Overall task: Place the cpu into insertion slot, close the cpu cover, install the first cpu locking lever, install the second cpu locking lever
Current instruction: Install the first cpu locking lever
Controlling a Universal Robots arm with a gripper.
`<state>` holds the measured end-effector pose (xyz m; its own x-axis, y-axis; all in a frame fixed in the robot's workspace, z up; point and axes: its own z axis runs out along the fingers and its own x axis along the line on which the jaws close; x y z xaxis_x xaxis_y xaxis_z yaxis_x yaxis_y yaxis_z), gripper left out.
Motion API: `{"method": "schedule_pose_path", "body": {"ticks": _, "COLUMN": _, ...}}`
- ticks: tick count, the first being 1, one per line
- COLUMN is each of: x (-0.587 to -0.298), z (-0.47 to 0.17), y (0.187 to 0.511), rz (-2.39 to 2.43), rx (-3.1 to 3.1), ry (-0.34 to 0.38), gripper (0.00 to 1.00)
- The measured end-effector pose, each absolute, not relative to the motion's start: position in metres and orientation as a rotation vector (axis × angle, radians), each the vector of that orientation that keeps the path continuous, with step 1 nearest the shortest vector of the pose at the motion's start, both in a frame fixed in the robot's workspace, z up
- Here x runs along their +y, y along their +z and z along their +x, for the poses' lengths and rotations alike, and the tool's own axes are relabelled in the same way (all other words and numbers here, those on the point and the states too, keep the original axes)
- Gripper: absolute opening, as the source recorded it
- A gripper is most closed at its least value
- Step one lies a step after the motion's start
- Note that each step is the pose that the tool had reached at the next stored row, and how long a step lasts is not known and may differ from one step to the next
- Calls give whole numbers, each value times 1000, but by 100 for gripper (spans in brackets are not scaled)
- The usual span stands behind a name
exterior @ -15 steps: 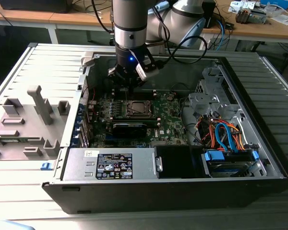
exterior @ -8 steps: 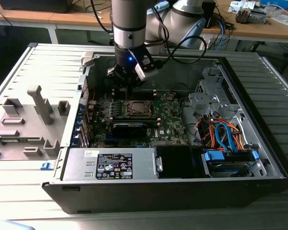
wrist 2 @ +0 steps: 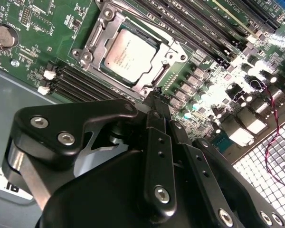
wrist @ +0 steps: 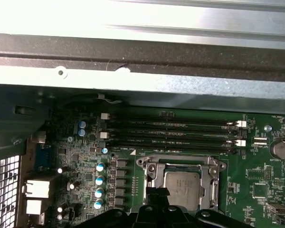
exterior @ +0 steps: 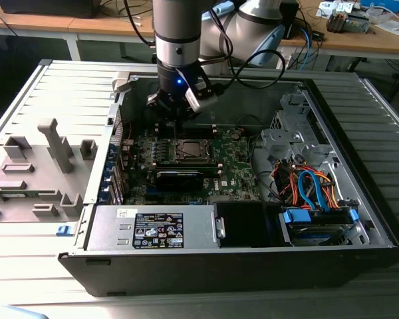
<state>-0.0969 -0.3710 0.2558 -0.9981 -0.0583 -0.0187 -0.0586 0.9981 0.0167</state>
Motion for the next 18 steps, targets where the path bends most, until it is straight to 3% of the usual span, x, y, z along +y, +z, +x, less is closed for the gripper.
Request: {"method": "schedule_pose_path", "body": {"ticks": 18, "x": -371, "z": -103, "y": 256, "rz": -91, "rx": 3122, "ry": 27, "gripper": 11}}
